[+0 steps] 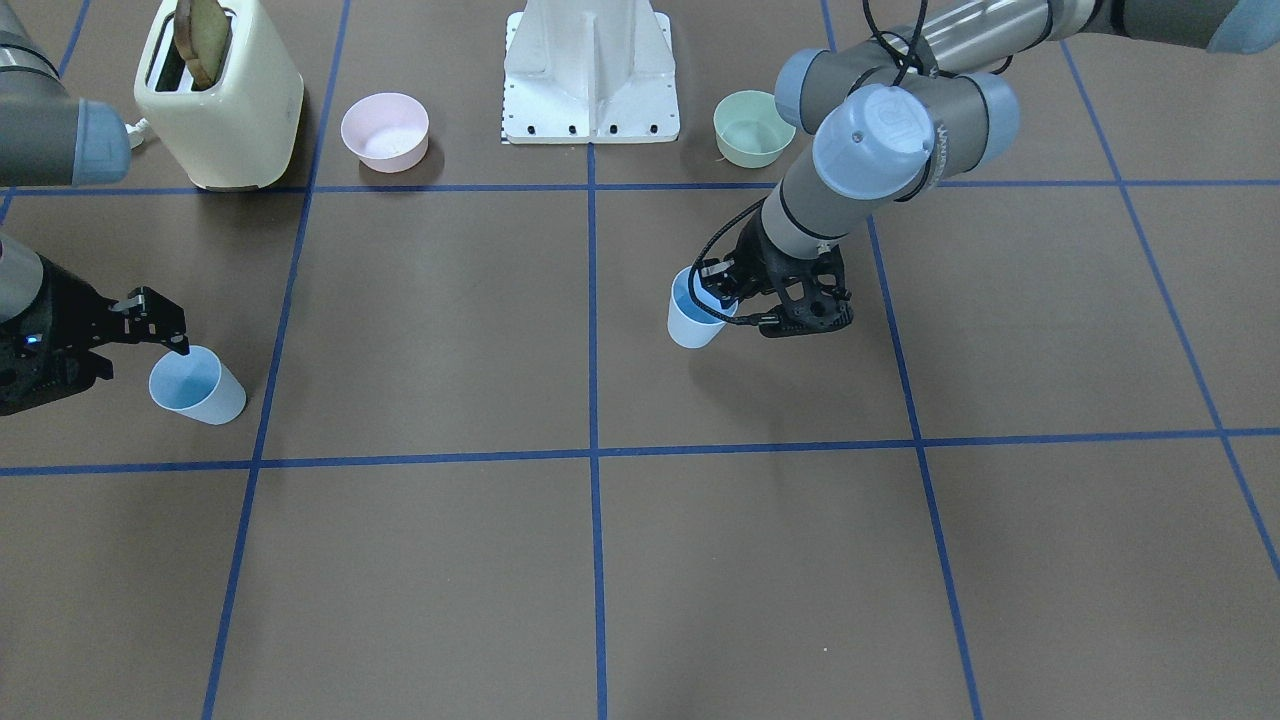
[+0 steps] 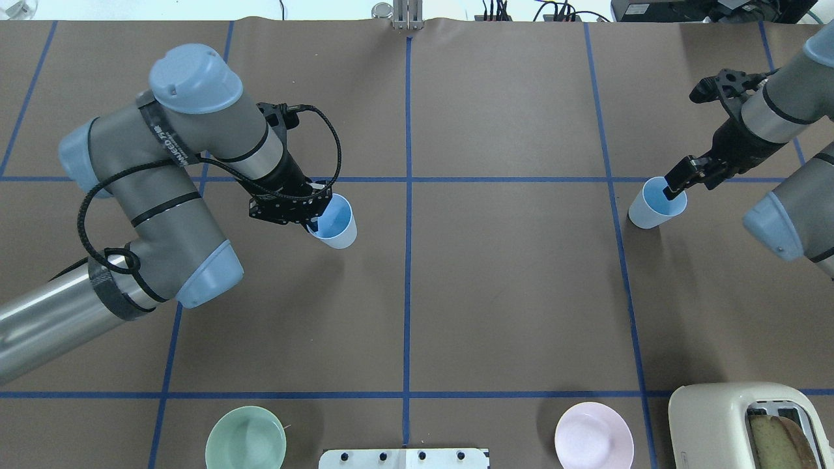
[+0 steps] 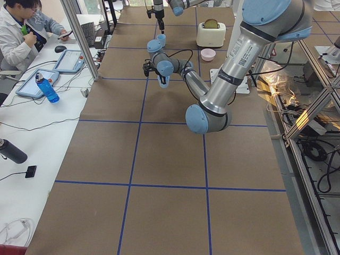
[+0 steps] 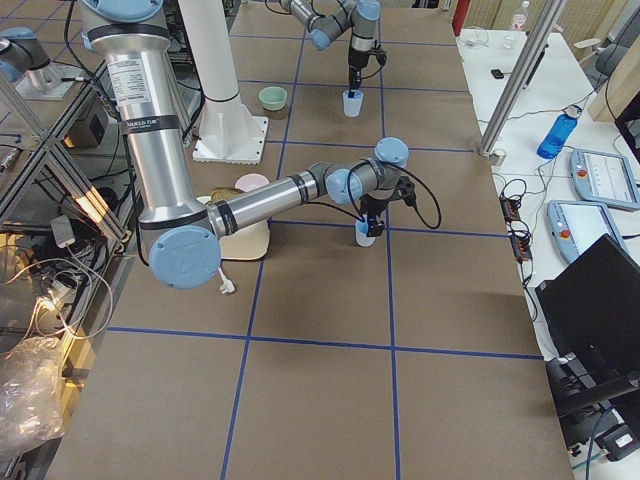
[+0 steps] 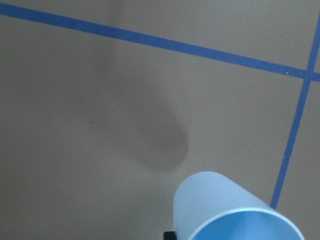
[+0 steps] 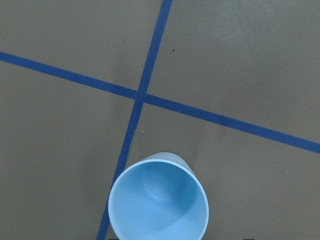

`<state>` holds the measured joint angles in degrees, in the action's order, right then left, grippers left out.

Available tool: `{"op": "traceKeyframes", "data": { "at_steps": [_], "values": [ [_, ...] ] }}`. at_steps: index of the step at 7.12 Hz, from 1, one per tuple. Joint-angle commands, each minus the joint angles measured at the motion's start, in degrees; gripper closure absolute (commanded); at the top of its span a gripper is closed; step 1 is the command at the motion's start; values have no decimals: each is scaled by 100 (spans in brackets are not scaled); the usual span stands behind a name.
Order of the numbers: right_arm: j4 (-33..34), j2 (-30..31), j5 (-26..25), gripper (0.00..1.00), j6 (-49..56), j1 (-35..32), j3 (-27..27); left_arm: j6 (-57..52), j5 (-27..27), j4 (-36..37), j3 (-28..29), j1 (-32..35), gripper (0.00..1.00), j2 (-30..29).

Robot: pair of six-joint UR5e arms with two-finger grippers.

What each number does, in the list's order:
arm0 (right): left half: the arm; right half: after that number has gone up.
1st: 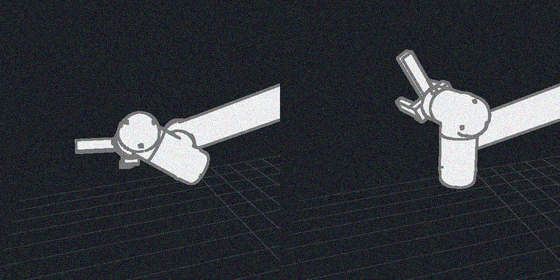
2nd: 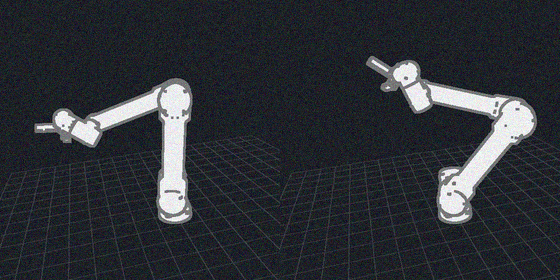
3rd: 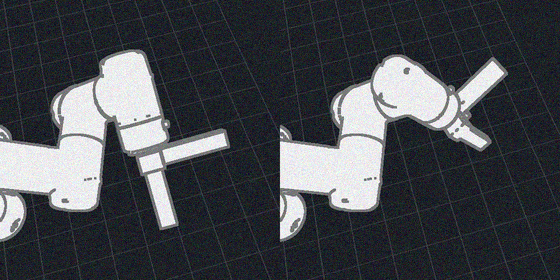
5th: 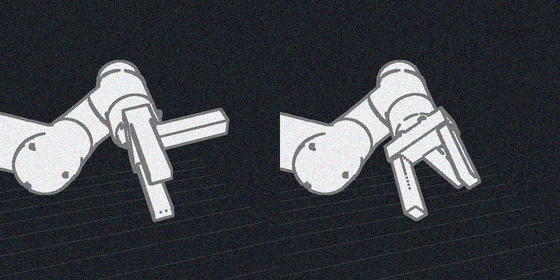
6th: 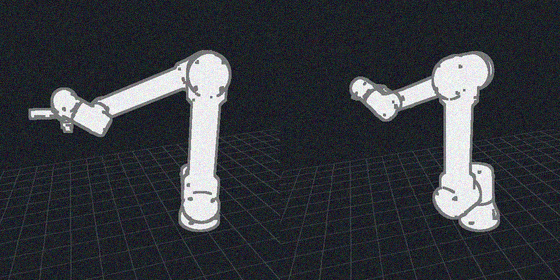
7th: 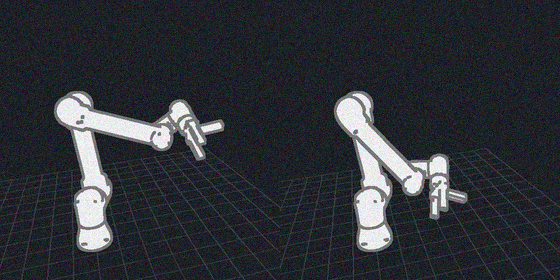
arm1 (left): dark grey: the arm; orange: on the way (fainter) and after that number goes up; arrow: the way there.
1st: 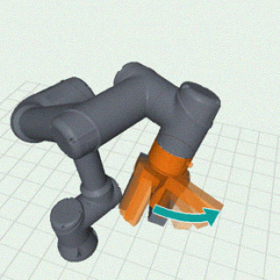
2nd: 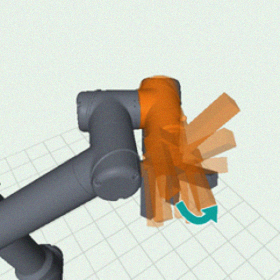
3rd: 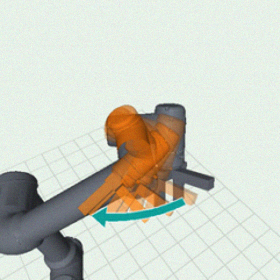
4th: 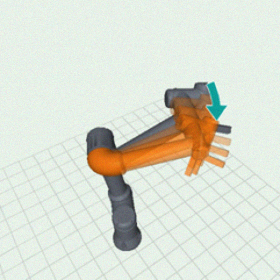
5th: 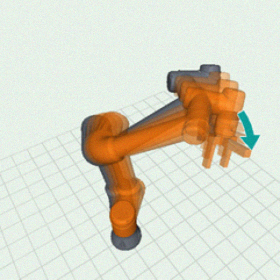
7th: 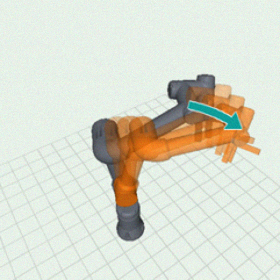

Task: Stack blue cups with both arms
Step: 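Slide the blue cup centerward with the left gripper while the right grasps its cup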

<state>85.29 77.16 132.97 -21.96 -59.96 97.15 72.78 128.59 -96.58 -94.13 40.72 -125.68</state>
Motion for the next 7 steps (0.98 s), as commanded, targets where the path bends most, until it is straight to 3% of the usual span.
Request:
{"op": "traceKeyframes", "data": {
  "at_steps": [1,4,7],
  "values": [
    [-3,-123,-78,15,52,19,-187,87,-45,-27,341,-151,100,-369],
    [-247,-140,-157,15,61,19,-388,123,-123,-71,1025,-292,100,-982],
    [-741,-237,-157,15,-1,28,-794,114,-238,-185,1273,-310,100,-1142]
  ]
}}
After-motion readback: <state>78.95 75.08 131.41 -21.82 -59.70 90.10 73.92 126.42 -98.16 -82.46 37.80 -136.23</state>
